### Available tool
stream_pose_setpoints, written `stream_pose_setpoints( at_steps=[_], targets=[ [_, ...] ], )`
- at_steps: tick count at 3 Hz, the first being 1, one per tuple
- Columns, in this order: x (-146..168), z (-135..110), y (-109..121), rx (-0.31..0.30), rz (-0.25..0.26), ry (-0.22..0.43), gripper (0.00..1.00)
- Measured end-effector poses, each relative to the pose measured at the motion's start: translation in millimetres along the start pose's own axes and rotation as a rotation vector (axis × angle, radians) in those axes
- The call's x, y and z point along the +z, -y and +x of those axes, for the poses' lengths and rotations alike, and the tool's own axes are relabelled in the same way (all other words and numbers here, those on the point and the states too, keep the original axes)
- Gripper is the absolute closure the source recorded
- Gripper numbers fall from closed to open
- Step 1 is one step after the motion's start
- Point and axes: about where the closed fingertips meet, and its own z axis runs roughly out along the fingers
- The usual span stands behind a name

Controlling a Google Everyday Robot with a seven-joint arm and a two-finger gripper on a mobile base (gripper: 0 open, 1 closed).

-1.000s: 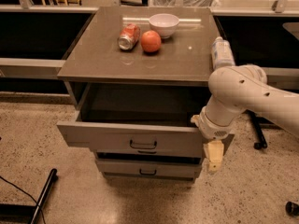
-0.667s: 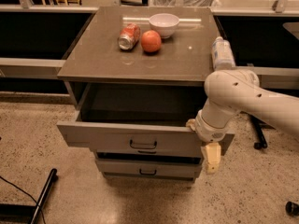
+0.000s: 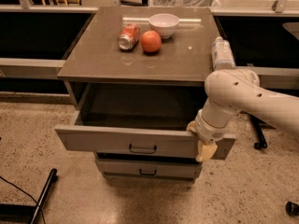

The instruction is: Open top drawer

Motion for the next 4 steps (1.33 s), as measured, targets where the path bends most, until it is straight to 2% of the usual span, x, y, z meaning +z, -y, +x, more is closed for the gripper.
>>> stream_pose_setpoints(
  at_steps=[1,2,3,4],
  targets=[
    [0.0,0.0,0.0,0.000,0.000,0.000,0.80],
    [0.0,0.0,0.0,0.000,0.000,0.000,1.00],
    [0.0,0.0,0.0,0.000,0.000,0.000,0.00],
    [-0.1,0.0,0.0,0.000,0.000,0.000,0.00]
  ],
)
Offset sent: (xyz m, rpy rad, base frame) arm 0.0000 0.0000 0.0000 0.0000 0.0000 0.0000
